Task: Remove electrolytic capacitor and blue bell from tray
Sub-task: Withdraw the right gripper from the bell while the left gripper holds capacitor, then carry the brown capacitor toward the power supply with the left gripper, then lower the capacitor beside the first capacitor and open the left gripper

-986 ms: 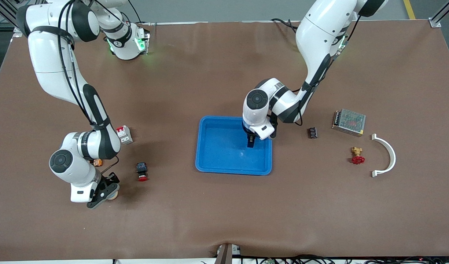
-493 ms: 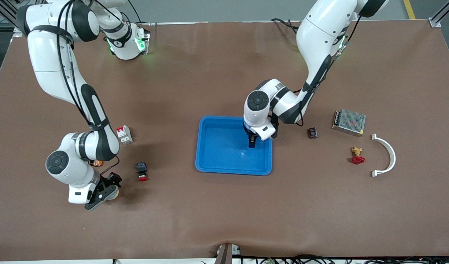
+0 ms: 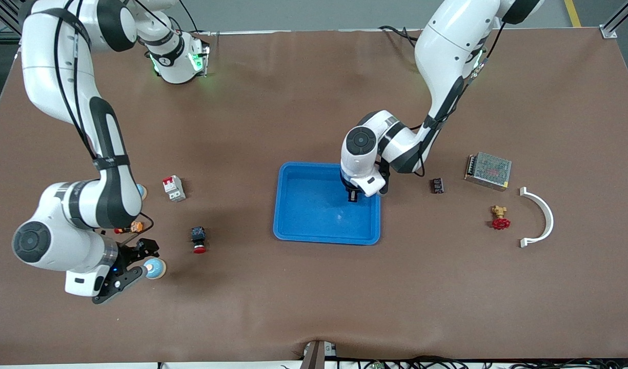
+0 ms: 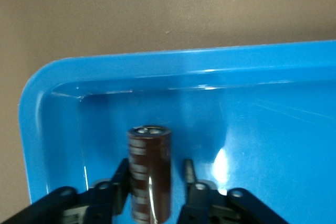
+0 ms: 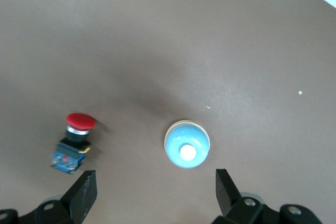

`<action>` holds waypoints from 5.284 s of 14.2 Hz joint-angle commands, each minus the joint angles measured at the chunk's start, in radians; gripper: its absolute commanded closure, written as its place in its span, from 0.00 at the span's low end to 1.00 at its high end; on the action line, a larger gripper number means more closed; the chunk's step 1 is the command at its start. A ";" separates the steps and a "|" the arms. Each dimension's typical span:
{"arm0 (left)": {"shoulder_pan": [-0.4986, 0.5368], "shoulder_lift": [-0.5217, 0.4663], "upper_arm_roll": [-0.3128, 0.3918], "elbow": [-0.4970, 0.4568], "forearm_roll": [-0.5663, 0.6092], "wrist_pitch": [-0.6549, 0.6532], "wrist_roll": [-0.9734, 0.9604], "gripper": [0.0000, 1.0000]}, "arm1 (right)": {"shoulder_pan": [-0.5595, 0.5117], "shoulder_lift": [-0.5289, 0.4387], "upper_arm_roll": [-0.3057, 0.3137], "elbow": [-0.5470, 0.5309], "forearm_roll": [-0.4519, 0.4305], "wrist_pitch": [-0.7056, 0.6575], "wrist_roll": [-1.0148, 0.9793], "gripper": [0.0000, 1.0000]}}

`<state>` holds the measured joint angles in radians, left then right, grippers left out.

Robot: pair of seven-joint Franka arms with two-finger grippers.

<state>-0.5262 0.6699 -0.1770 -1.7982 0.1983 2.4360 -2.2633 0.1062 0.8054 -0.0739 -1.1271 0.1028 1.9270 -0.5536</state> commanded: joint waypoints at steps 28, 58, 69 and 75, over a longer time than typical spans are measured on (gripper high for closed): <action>0.169 -0.125 0.001 0.125 -0.005 -0.423 0.924 1.00 | -0.046 -0.851 0.013 -0.577 -0.081 -0.290 0.511 0.00; 0.492 -0.185 -0.002 -0.122 0.019 -0.058 1.976 1.00 | -0.080 -0.845 0.000 -0.505 -0.109 -0.330 0.454 0.00; 0.492 -0.130 0.001 -0.202 0.033 0.156 1.975 1.00 | -0.085 -0.842 0.000 -0.493 -0.109 -0.315 0.460 0.00; 0.491 -0.125 0.002 -0.214 0.033 0.176 1.973 1.00 | -0.085 -0.841 0.000 -0.490 -0.106 -0.315 0.460 0.00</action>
<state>-0.0394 0.5565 -0.1759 -1.9944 0.2135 2.5892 -0.2949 0.0330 -0.0327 -0.0832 -1.6266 0.0039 1.6162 -0.0879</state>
